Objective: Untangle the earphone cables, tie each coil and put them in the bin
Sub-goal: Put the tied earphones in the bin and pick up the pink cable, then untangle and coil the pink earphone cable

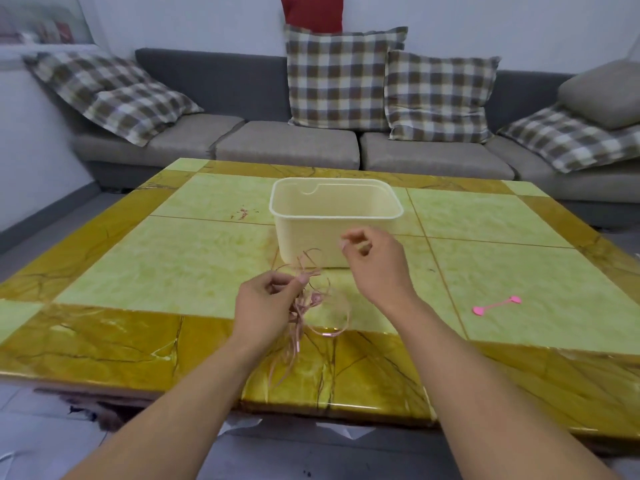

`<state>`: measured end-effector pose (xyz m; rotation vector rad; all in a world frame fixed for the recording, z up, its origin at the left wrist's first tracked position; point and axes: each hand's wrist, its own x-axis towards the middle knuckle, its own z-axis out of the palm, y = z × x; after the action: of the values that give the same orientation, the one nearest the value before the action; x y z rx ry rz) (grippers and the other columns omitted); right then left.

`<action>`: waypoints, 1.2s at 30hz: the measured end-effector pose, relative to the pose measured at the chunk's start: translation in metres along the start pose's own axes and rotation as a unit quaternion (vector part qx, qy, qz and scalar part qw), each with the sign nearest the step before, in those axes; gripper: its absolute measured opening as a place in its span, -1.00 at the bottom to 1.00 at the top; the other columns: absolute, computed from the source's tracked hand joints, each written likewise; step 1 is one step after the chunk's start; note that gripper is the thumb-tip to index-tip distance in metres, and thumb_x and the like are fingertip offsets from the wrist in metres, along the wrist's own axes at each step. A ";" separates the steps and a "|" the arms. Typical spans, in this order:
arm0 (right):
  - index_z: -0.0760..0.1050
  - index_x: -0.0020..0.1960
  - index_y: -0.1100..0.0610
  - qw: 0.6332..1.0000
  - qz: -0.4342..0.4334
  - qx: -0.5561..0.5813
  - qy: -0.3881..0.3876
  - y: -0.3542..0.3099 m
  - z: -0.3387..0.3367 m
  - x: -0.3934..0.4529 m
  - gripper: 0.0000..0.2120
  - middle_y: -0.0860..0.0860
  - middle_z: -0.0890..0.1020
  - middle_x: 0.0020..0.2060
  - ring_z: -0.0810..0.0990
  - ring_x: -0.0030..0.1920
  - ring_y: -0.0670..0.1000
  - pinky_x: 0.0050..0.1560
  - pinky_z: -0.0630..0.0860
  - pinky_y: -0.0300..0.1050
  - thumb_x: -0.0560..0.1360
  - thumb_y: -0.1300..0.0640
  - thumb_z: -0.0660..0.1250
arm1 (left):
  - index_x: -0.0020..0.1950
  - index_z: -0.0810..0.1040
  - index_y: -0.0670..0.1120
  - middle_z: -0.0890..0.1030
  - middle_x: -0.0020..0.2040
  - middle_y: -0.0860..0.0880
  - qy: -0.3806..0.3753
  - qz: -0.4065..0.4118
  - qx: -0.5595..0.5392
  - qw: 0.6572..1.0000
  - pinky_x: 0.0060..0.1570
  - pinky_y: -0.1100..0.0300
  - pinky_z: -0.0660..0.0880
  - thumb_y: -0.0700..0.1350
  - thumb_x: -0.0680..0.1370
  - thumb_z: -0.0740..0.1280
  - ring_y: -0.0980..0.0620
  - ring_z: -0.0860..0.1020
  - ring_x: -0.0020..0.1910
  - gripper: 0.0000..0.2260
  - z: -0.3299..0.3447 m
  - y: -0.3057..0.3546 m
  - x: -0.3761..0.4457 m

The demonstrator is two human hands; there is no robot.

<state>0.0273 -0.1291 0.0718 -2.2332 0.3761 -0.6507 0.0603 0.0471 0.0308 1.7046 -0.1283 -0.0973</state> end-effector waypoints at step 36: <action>0.57 0.06 0.18 0.821 0.317 0.454 0.139 0.070 -0.114 -0.047 -0.78 0.01 0.51 -0.43 0.56 -0.29 0.05 -0.16 0.60 -0.01 0.72 0.18 0.15 | 0.09 0.44 0.00 0.52 -0.27 0.00 0.330 -0.068 -0.243 0.910 -0.15 0.14 0.53 -0.32 0.51 0.03 0.09 0.55 -0.38 -0.67 -0.014 0.011 0.032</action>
<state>-0.0794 -0.2220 0.0700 -1.0024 0.7284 -0.6008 0.0934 0.0547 0.0443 1.1666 0.4862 0.3252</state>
